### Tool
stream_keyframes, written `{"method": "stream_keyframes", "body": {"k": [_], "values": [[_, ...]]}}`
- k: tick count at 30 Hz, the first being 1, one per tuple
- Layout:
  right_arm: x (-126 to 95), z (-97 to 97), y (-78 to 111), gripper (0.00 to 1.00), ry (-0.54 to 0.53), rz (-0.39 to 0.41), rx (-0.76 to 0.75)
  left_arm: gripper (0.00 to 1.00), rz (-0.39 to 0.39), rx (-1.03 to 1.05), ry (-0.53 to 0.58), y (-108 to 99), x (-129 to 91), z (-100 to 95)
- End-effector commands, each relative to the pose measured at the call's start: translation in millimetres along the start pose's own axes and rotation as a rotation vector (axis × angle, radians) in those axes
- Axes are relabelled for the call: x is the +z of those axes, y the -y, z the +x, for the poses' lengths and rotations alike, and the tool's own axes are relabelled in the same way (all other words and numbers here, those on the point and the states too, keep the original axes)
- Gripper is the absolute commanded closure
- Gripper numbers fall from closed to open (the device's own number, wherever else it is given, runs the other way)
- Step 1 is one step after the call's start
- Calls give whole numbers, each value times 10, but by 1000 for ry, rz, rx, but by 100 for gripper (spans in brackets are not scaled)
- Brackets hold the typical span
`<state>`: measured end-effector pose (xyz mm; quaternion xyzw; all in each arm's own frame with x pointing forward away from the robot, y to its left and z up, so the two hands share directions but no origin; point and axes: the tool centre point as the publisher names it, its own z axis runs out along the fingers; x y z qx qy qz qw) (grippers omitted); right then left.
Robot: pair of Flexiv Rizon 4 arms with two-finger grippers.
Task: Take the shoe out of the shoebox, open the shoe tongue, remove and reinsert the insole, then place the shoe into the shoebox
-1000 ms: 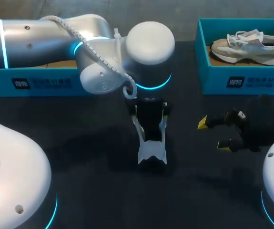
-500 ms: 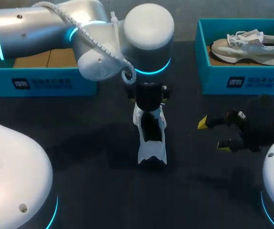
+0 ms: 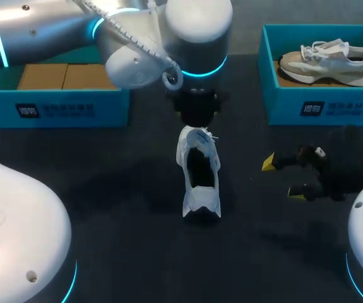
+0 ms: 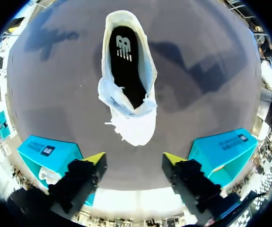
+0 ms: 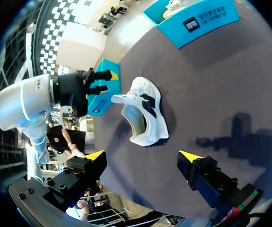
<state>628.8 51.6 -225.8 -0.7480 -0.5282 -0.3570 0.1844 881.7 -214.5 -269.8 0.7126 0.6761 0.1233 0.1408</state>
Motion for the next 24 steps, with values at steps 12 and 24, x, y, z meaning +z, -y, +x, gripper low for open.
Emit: {"method": "stream_keyframes", "body": {"k": [12,24], "values": [[-26,3,30,0,1,-3,0,60,116,51,38,252,192,-111],[-26,3,30,0,1,-3,0,64,194,86,52,684,251,-68]]}}
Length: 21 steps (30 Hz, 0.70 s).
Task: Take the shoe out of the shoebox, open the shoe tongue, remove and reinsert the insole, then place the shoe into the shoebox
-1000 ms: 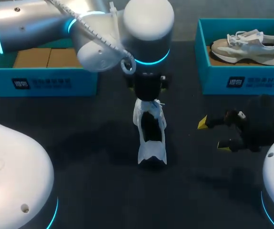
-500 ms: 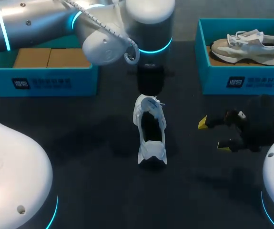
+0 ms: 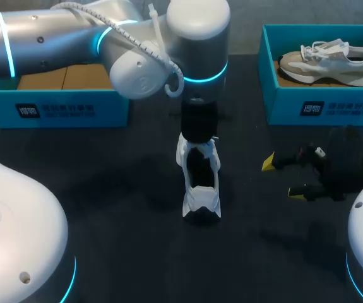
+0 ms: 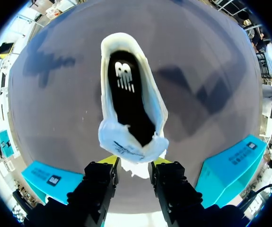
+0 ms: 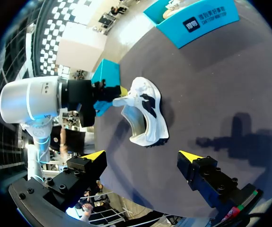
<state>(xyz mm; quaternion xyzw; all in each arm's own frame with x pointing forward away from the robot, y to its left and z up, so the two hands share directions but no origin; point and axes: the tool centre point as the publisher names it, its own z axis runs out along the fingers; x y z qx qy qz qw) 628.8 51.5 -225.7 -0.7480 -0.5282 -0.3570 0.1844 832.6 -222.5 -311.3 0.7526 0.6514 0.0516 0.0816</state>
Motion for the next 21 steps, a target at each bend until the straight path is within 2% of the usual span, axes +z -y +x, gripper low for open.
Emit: {"method": "stream_keyframes", "body": {"k": [1,8,11,12,16,21], "values": [[-26,3,30,0,1,-3,0,64,6,3,13,96,64,27],[-26,3,30,0,1,-3,0,64,26,-2,38,250,-32,65],[-26,3,30,0,1,-3,0,63,19,1,34,219,-65,86],[-26,3,30,0,1,-3,0,62,18,-15,41,133,-90,110],[-26,3,30,0,1,-3,0,62,6,-21,43,33,-68,62],[-26,3,30,0,1,-3,0,63,31,-7,66,106,-34,-40]]}}
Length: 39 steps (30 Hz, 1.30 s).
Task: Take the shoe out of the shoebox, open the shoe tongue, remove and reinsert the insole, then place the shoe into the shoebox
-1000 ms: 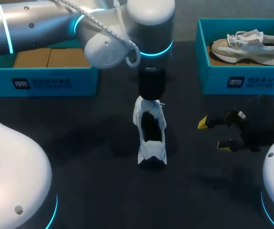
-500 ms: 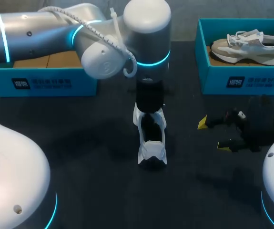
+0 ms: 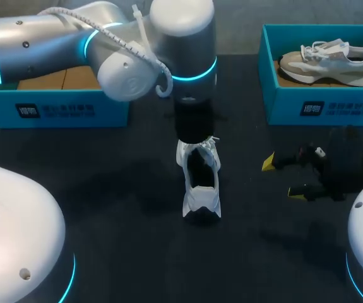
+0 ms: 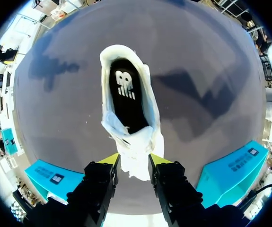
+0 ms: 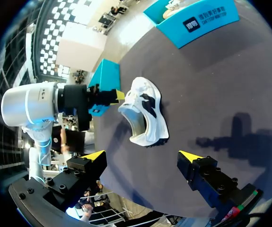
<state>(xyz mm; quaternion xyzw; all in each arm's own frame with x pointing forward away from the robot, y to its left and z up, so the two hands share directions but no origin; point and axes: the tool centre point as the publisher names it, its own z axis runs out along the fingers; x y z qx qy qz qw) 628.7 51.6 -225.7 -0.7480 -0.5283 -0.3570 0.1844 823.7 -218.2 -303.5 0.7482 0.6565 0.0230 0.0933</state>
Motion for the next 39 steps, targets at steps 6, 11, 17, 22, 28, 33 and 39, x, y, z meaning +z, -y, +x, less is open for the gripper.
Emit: {"method": "stream_keyframes", "body": {"k": [6,11,17,22,28,33,39], "values": [[-26,2,30,0,1,-3,0,64,62,17,7,319,125,-11],[-26,2,30,0,1,-3,0,65,86,16,3,532,116,53],[-26,2,30,0,1,-3,0,62,79,3,-3,523,-35,82],[-26,2,30,0,1,-3,0,59,69,-14,-5,427,-3,25],[-26,2,30,0,1,-3,0,60,109,-57,-31,508,176,5],[-26,2,30,0,1,-3,0,65,122,-161,-42,603,188,5],[-26,2,30,0,1,-3,0,43,61,-425,-57,656,-3,-53]]}}
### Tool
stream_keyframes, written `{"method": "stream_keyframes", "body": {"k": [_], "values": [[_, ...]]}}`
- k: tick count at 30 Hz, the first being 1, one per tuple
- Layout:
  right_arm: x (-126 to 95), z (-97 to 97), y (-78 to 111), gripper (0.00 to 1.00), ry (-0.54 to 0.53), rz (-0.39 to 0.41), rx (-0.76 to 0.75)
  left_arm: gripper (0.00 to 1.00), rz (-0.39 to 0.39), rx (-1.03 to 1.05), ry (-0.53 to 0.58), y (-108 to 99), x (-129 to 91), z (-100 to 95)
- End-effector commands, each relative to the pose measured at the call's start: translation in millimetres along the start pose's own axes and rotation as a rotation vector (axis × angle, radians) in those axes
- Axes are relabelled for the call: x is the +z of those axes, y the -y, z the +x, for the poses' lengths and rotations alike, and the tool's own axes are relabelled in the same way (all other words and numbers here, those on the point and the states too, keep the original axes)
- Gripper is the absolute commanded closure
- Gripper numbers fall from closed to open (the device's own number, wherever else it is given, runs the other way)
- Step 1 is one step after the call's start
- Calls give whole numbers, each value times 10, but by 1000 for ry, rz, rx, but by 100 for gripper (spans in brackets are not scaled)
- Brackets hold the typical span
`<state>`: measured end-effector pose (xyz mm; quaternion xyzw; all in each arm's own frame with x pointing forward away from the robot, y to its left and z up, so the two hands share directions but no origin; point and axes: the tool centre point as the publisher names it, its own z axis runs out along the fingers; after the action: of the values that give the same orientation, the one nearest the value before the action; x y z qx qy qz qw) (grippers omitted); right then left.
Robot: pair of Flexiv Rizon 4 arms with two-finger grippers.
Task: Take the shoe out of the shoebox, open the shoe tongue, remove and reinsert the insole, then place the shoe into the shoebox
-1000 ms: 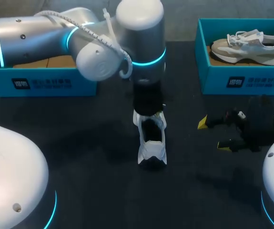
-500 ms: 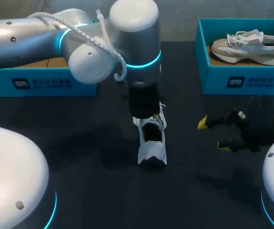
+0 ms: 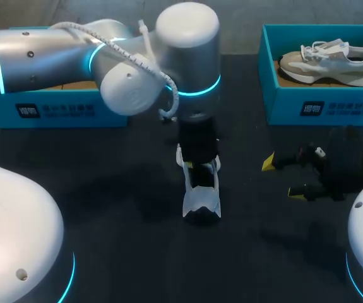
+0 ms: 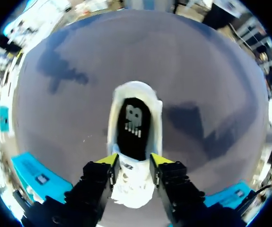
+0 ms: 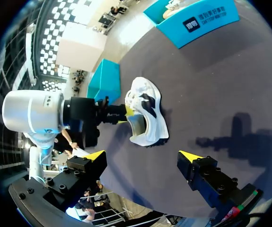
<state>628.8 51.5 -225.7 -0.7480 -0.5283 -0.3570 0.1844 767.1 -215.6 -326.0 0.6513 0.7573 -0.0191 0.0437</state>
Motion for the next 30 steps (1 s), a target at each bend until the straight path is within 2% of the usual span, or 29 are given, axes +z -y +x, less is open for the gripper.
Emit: {"method": "stream_keyframes", "body": {"k": [1,2,3,5,7,8,12,30], "values": [[-26,3,30,0,1,-3,0,36,-52,-154,23,95,-142,1],[-26,3,30,0,1,-3,0,35,-72,-219,11,114,-170,10],[-26,3,30,0,1,-3,0,39,-104,-268,17,142,-195,8],[-26,3,30,0,1,-3,0,35,-113,-368,23,162,-225,28],[-26,3,30,0,1,-3,0,3,-123,-491,48,155,-270,74],[-26,3,30,0,1,-3,0,0,-135,-509,52,151,-287,86],[-26,3,30,0,1,-3,0,0,-125,-606,71,122,-405,136],[-26,3,30,0,1,-3,0,0,-125,-606,71,122,-405,136]]}}
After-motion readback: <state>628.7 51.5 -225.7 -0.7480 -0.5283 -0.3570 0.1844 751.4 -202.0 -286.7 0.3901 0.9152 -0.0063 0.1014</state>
